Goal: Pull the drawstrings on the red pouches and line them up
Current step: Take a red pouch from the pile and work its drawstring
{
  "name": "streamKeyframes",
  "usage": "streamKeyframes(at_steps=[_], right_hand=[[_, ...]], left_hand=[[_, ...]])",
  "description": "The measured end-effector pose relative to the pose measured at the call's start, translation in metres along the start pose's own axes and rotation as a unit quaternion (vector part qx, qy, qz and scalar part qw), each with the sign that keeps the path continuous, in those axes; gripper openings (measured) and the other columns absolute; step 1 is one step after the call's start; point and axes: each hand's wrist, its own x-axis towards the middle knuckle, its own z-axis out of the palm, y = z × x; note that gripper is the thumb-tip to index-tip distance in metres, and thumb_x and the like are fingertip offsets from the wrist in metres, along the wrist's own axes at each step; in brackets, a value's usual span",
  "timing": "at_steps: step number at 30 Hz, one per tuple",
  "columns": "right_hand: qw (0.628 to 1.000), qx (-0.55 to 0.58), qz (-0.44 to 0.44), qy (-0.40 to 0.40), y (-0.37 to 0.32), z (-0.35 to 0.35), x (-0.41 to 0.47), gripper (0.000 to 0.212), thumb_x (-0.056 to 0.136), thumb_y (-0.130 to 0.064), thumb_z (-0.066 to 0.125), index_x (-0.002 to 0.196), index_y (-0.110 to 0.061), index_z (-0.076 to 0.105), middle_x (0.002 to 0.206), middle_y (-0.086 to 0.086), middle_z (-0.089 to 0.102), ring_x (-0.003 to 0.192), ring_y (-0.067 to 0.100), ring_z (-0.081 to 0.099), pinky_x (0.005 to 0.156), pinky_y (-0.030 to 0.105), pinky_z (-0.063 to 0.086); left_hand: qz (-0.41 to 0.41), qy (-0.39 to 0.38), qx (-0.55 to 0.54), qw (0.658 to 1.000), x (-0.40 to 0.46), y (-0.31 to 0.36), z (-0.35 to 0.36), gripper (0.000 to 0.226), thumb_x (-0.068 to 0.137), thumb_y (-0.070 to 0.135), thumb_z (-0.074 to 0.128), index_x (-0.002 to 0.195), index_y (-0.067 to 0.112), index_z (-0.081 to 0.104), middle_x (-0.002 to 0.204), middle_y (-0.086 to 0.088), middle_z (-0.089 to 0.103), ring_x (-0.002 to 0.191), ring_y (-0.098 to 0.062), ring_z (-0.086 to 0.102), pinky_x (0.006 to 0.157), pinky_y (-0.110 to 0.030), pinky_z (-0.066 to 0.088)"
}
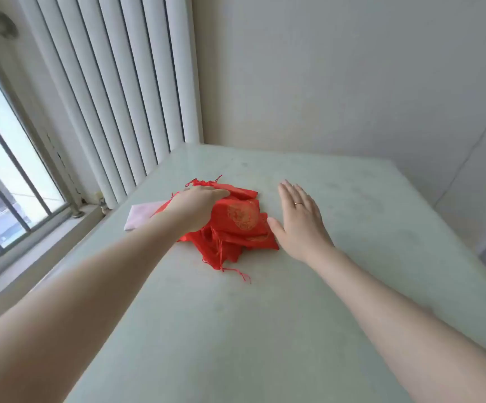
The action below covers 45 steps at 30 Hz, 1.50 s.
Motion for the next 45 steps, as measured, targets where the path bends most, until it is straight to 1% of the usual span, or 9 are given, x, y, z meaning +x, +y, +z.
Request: streamKeyframes(at_steps=[6,13,19,25,32,36,39,41,45], right_hand=[[0.993,0.109,0.033,0.017,-0.007,0.034,-0.001,0.046,0.097,-0.024,0.042,0.139,-0.005,0.037,0.152,0.012,0.027,0.142,0.025,0.018,0.115,0.030,0.011],[0.955,0.285,0.021,0.077,-0.033,0.037,0.017,0.027,0.096,-0.009,0.041,0.104,-0.007,0.067,0.130,0.007,0.055,0.130,0.023,0.037,0.107,0.025,0.024],[0.912,0.387,-0.010,0.133,-0.033,0.017,0.002,0.057,0.073,-0.060,0.052,0.109,-0.017,0.061,0.109,-0.010,0.048,0.111,0.012,0.046,0.093,0.019,0.036],[0.926,0.312,-0.002,0.212,-0.001,0.014,-0.008,0.018,0.087,-0.010,0.060,0.103,-0.006,0.065,0.097,0.005,0.062,0.085,0.016,0.056,0.074,0.008,0.037],[0.920,0.337,0.115,0.161,0.023,0.010,-0.031,0.015,0.092,-0.024,0.056,0.090,-0.011,0.063,0.078,-0.002,0.062,0.072,0.015,0.054,0.062,0.018,0.039],[0.945,0.280,0.120,0.121,0.034,0.000,-0.032,0.030,0.088,-0.037,0.058,0.070,-0.014,0.062,0.060,-0.001,0.058,0.059,0.017,0.051,0.058,0.033,0.038],[0.952,0.249,0.137,0.112,0.044,-0.006,-0.026,0.053,0.089,-0.041,0.055,0.049,-0.017,0.032,0.045,-0.005,0.027,0.047,0.016,0.027,0.051,0.033,0.021],[0.894,0.408,0.149,0.109,0.048,-0.005,-0.023,0.051,0.094,-0.035,0.049,0.049,-0.020,0.030,0.045,-0.010,0.025,0.046,0.011,0.025,0.048,0.027,0.019],[0.682,0.691,0.193,0.142,0.053,-0.002,-0.009,0.050,0.097,-0.028,0.044,0.048,-0.020,0.041,0.054,-0.007,0.047,0.054,0.009,0.045,0.055,0.023,0.033]], left_hand=[[-0.058,-0.089,0.072,0.992,-0.012,-0.001,0.006,0.044,0.095,0.013,0.035,0.137,0.026,0.038,0.132,-0.005,0.050,0.112,-0.028,0.052,0.050,-0.024,0.033],[-0.011,0.019,-0.072,0.997,0.005,-0.007,0.002,0.028,0.092,0.030,0.053,0.115,0.017,0.060,0.114,-0.006,0.057,0.118,-0.027,0.040,0.098,-0.039,0.036],[-0.011,0.151,-0.218,0.964,0.013,0.045,-0.010,0.026,0.094,0.030,0.049,0.092,0.008,0.063,0.081,-0.002,0.055,0.076,-0.018,0.049,0.060,-0.023,0.032],[-0.072,0.102,-0.383,0.915,0.016,0.080,0.000,0.033,0.096,0.036,0.044,0.078,0.010,0.052,0.056,-0.001,0.051,0.049,-0.015,0.049,0.058,-0.027,0.041],[-0.053,0.045,-0.541,0.838,-0.007,0.096,0.028,0.054,0.094,0.041,0.047,0.043,0.023,0.038,0.037,0.011,0.032,0.039,-0.008,0.026,0.045,-0.022,0.026],[-0.021,0.001,-0.658,0.753,-0.010,0.092,0.037,0.046,0.096,0.033,0.047,0.054,0.019,0.036,0.051,0.004,0.030,0.049,-0.011,0.024,0.051,-0.020,0.026],[0.033,0.005,-0.745,0.666,-0.003,0.085,0.043,0.036,0.093,0.030,0.048,0.061,0.013,0.044,0.062,-0.005,0.028,0.059,-0.019,0.025,0.059,-0.026,0.029],[0.031,0.007,-0.822,0.568,0.002,0.088,0.046,0.031,0.092,0.026,0.047,0.063,0.016,0.051,0.056,0.003,0.034,0.054,-0.011,0.033,0.055,-0.019,0.033],[-0.068,0.020,-0.912,0.403,0.021,0.098,0.049,0.032,0.093,0.025,0.047,0.062,0.018,0.050,0.063,0.007,0.050,0.050,-0.006,0.045,0.054,-0.018,0.034]])
